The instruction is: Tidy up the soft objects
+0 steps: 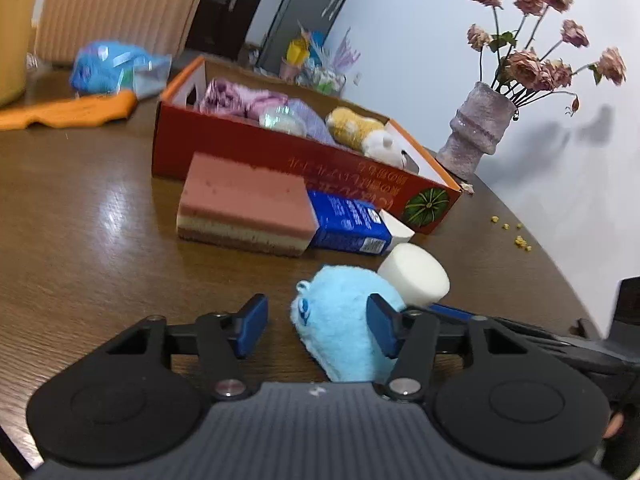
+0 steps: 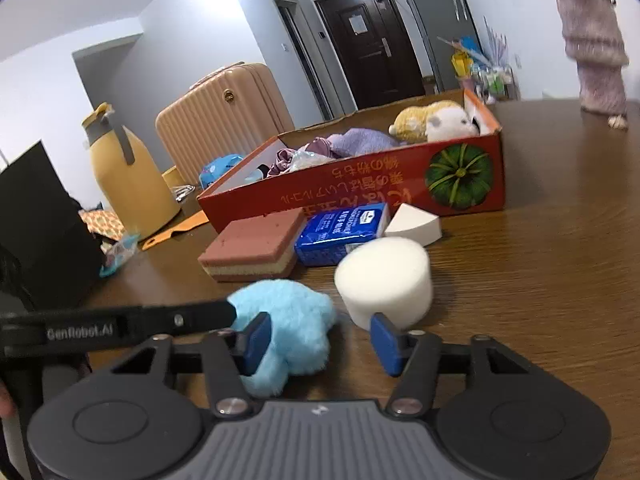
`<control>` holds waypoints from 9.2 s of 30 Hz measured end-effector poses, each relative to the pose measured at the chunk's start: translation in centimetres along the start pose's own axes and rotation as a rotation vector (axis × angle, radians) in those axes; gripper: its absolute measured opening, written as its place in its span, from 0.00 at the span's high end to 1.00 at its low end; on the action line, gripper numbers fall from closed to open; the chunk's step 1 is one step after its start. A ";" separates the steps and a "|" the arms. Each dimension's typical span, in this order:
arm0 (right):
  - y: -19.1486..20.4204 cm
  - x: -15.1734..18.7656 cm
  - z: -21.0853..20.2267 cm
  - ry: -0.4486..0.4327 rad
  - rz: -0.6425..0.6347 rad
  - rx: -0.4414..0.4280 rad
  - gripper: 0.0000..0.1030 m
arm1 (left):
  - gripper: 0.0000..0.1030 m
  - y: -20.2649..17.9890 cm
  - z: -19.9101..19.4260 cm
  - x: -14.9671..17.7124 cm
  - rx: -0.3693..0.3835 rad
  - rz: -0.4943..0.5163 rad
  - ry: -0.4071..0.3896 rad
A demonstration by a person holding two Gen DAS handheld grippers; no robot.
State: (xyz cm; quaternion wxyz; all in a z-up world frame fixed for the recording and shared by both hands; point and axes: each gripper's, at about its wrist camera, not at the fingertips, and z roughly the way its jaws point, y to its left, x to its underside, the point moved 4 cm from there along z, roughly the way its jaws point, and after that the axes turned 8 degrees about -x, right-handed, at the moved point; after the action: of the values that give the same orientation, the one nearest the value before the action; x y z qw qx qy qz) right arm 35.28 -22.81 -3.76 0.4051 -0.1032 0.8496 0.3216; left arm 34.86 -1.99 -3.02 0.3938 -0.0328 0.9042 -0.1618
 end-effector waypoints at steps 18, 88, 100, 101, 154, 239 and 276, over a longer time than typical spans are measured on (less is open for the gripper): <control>2.2 1.9 -1.8 0.030 -0.006 -0.047 0.71 | 0.64 -0.5 -3.4 3.0 0.090 -0.014 0.037; 6.1 -17.0 14.8 0.081 -0.182 -0.117 0.83 | 0.80 7.4 3.0 -15.8 0.157 -0.135 -0.152; 3.5 -16.3 19.5 0.162 -0.195 0.017 0.74 | 0.71 8.8 4.4 -14.7 0.012 -0.007 -0.162; 3.8 -16.6 18.6 0.151 -0.214 0.023 0.72 | 0.71 8.6 3.9 -14.7 -0.004 0.005 -0.174; 4.3 -2.1 0.3 -0.033 -0.090 -0.032 0.66 | 0.39 4.2 -2.0 -5.3 -0.129 0.067 -0.128; 2.2 -12.0 -4.0 -0.274 -0.050 0.044 0.70 | 0.66 -4.5 -1.2 -12.0 0.215 0.025 -0.149; -3.7 -14.4 0.2 -0.294 -0.099 0.225 0.48 | 0.43 -3.6 1.2 -11.7 -0.072 0.140 -0.145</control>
State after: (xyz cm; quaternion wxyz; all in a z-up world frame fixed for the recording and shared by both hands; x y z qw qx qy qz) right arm 46.44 -26.76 5.29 0.5493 -0.0507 0.8057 0.2159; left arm 43.53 -3.52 5.55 0.4672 0.0046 0.8786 -0.0984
